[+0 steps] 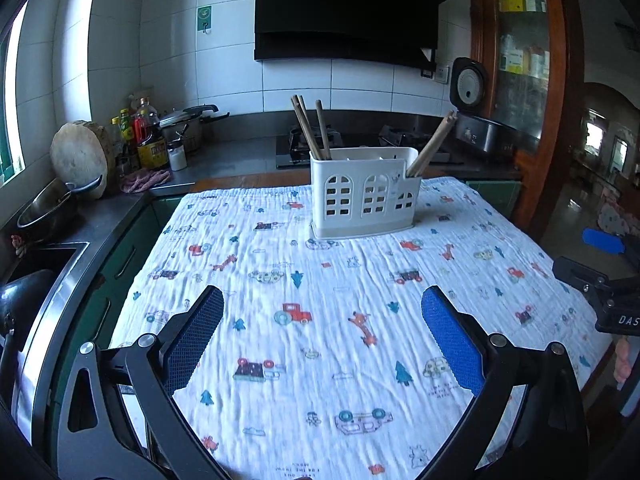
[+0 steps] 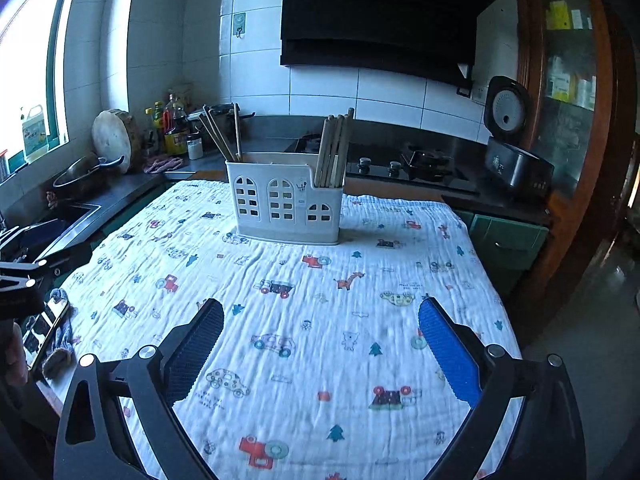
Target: Organize utensils
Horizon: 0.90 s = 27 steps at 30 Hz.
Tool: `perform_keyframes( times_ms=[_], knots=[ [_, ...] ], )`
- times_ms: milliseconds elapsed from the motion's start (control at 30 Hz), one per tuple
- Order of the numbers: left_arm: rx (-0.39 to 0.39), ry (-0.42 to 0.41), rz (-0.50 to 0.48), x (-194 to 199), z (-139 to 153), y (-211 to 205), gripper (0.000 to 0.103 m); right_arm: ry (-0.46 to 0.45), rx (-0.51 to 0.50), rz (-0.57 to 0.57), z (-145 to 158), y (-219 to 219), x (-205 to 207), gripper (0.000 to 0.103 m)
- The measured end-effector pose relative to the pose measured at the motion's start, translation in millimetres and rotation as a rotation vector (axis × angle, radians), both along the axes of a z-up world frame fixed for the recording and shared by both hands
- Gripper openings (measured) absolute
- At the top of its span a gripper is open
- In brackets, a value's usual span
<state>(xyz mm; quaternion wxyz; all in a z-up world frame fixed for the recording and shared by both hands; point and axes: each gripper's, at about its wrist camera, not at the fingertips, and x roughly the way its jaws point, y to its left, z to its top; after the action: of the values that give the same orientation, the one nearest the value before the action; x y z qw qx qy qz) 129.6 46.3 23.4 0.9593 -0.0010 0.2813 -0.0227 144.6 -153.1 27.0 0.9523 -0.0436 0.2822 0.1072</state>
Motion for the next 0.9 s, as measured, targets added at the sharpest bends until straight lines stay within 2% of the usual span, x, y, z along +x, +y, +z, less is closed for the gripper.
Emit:
perform_keyframes(
  times_ms=[300, 900],
  knots=[
    [-0.010, 0.019, -0.013, -2, -8, 0, 0.098, -0.002, -0.005, -0.007, -5, 3, -13, 0.096],
    [-0.031, 0.036, -0.037, -2, -12, -1, 0.098, 0.013, -0.005, 0.000, -10, 8, -10, 0.096]
  ],
)
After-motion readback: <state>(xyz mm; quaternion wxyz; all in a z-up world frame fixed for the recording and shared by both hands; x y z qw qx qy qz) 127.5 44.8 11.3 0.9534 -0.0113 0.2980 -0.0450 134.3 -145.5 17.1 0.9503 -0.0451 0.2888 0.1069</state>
